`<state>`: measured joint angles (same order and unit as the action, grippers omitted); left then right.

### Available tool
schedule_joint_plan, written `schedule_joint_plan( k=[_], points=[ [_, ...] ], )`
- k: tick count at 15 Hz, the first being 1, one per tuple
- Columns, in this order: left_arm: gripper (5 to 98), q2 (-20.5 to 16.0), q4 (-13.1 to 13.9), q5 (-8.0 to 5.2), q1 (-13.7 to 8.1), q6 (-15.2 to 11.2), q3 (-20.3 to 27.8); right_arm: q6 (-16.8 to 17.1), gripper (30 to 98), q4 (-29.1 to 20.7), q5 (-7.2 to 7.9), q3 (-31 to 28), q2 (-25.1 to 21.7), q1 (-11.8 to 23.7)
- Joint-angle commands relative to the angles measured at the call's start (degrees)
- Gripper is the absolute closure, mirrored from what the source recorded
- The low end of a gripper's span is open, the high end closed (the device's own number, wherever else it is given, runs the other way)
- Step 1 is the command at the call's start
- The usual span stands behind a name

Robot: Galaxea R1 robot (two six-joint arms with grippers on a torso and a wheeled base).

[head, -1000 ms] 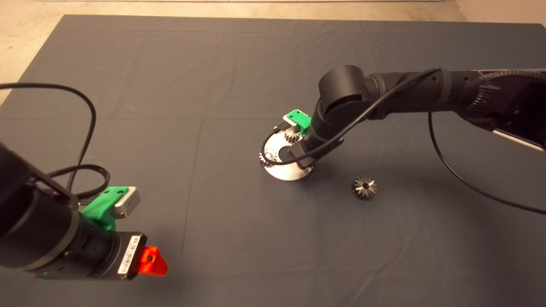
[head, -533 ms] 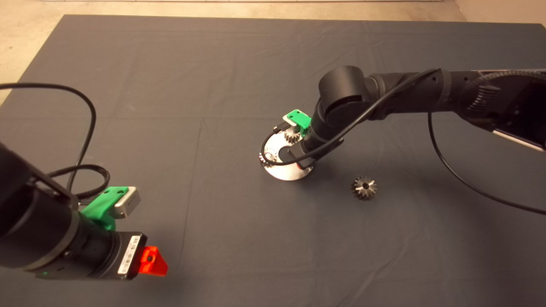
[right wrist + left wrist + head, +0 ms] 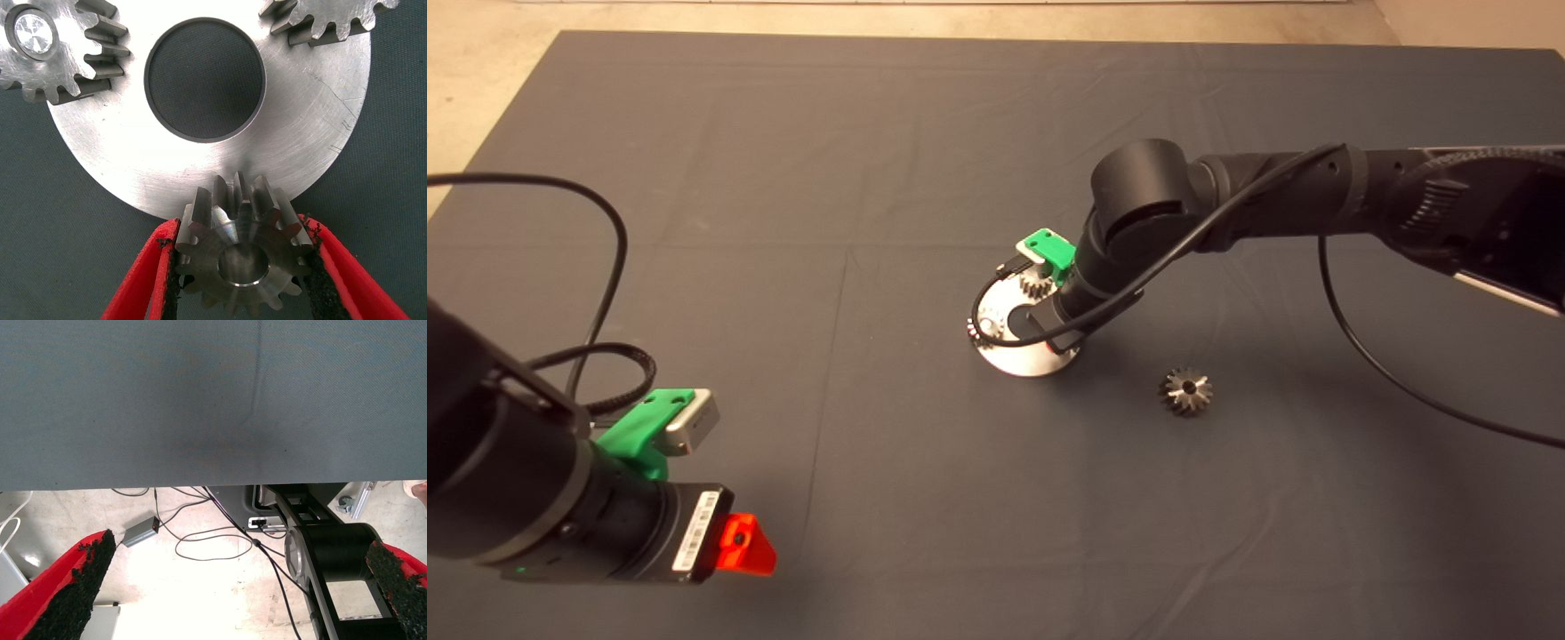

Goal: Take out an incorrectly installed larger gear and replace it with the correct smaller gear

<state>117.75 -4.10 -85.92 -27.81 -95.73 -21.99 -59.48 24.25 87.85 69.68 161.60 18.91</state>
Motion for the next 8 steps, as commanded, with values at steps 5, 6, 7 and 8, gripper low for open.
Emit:
schedule_joint_plan(
  k=[5, 6, 7, 8],
  points=[
    [5.9, -0.19, 1.02, -0.13, -0.32, -0.16, 0.78, -0.38, 88.1, 1.33, 6.2, -1.14, 0.0, 0.43],
    [5.9, -0.19, 1.02, -0.13, -0.32, -0.16, 0.81, -0.38, 88.2, 1.33, 6.2, -1.14, 0.0, 0.43],
    [5.9, -0.19, 1.02, -0.13, -0.32, -0.16, 0.75, -0.38, 88.2, 1.33, 6.2, -1.23, 0.0, 0.43],
    [5.9, -0.19, 1.02, -0.13, -0.32, -0.16, 0.78, -0.38, 88.2, 1.33, 6.2, -1.23, 0.0, 0.43]
  ],
)
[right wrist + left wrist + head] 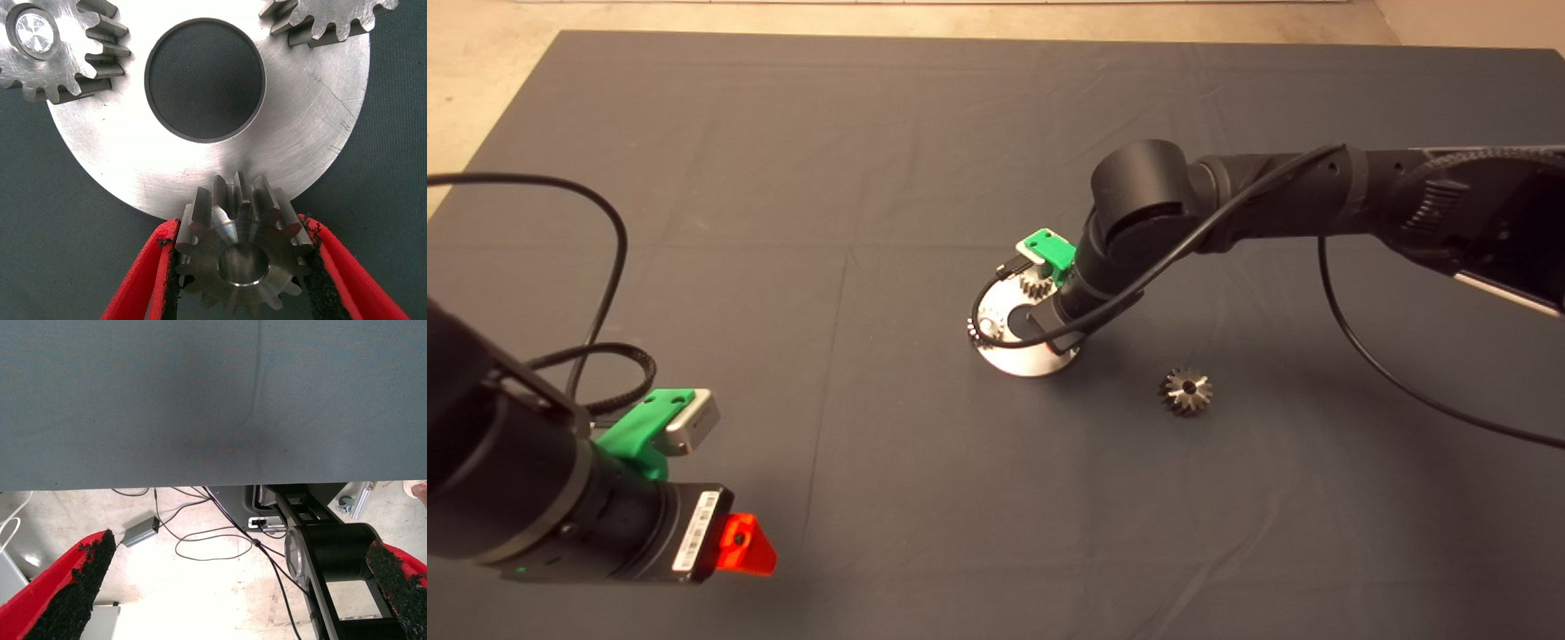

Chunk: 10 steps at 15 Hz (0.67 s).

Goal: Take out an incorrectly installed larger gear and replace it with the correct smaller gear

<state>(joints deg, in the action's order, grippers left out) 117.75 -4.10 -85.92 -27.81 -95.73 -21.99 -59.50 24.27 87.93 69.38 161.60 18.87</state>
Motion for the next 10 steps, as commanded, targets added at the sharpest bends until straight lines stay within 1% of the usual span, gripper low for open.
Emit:
schedule_joint_plan(
  k=[1, 6, 10],
  points=[
    [5.9, -0.19, 1.02, -0.13, -0.32, -0.14, 0.74, -0.35, 88.2, 1.3, 6.2, -0.93, 0.0, 0.56],
    [5.9, -0.19, 1.02, -0.13, -0.32, -0.07, 0.74, -0.35, 88.2, 1.13, 6.82, -1.1, 0.0, 0.77],
    [5.9, -0.19, 1.02, -0.13, -0.32, -0.07, 0.8, -0.44, 88.1, 1.13, 6.75, -1.9, 0.17, 0.82]
  ],
)
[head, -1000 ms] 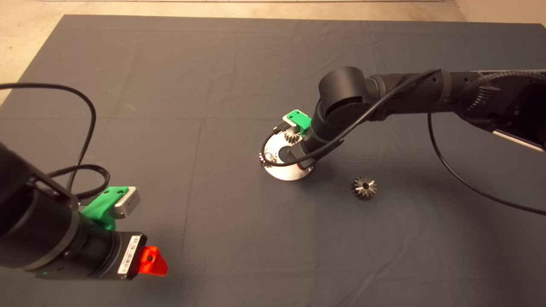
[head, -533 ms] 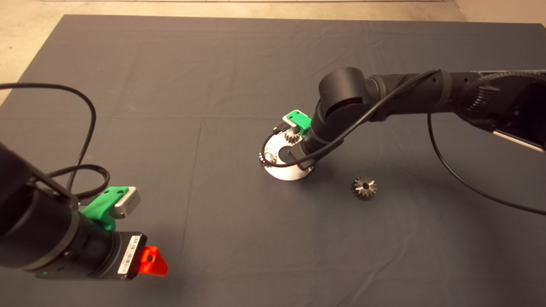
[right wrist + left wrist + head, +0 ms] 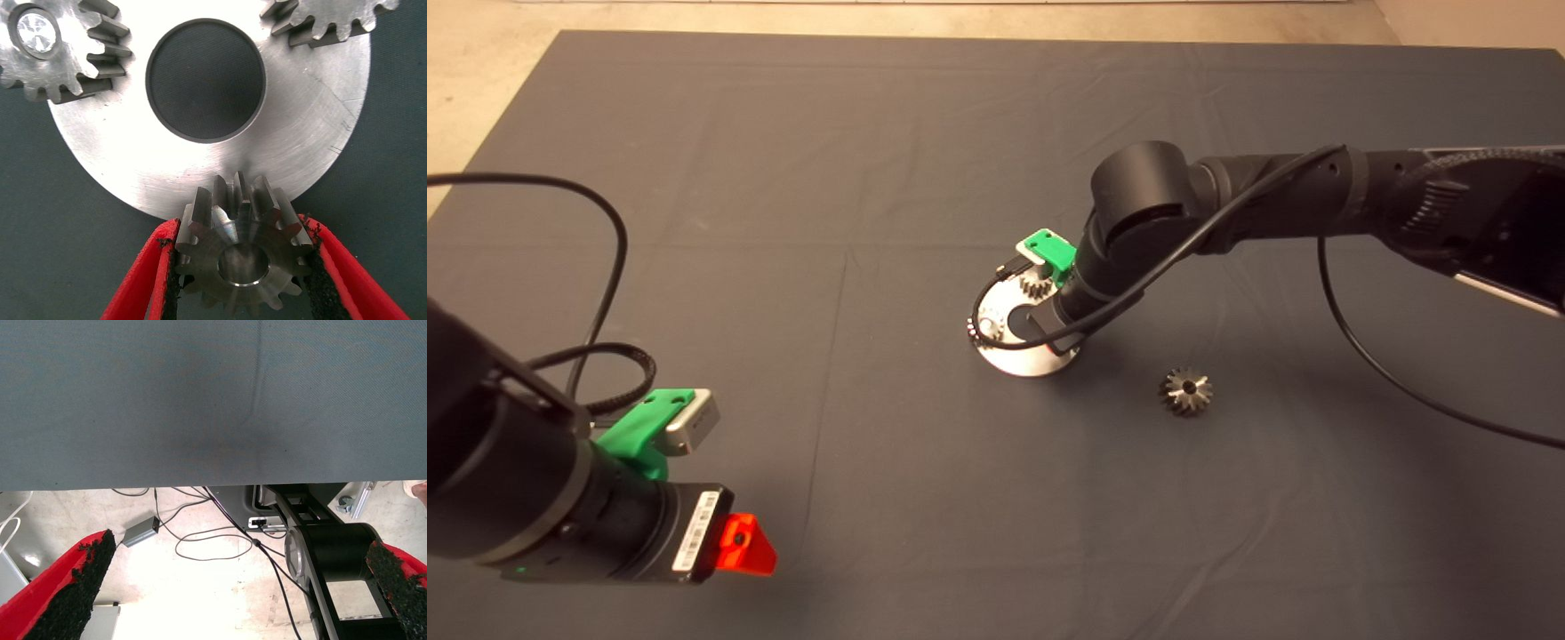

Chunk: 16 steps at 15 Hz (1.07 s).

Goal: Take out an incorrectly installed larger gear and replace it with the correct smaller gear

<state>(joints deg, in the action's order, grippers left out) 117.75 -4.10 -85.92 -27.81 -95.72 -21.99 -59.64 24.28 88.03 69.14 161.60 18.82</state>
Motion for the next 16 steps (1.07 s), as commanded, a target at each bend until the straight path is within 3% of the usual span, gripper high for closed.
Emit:
schedule_joint_plan(
  k=[1, 16],
  points=[
    [5.9, -0.19, 1.02, -0.13, -0.32, -0.08, 0.74, -0.31, 88.1, 1.03, 6.72, -2.26, 0.17, 0.87],
    [5.9, -0.19, 1.02, -0.13, -0.32, -0.08, 0.74, -0.13, 88.2, 1.2, 6.89, -2.01, -2.99, 0.69]
  ],
)
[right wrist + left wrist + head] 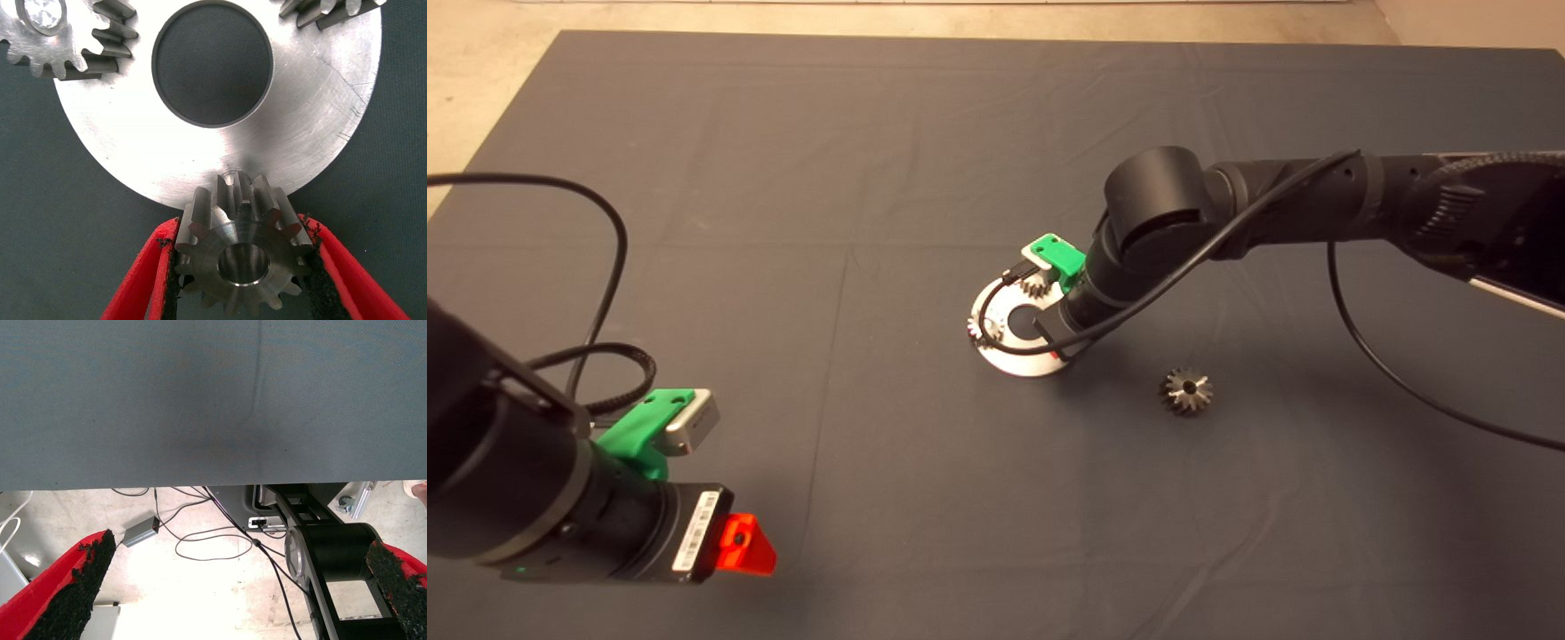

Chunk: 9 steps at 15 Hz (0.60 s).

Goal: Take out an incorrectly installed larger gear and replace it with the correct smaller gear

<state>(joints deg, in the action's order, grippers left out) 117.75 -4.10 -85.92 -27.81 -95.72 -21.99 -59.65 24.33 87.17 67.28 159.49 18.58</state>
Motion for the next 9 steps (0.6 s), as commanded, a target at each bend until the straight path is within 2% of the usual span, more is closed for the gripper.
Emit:
schedule_joint_plan(
  k=[1, 9],
  points=[
    [5.9, -0.19, 1.03, -0.13, -0.32, -0.08, 0.82, -0.12, 88.2, 1.16, 7.75, -0.15, -0.71, 0.94],
    [5.9, -0.12, 1.03, -0.13, -0.32, -0.08, 0.74, -0.01, 88.2, 1.33, 7.4, 0.12, -0.27, 0.67]
  ],
)
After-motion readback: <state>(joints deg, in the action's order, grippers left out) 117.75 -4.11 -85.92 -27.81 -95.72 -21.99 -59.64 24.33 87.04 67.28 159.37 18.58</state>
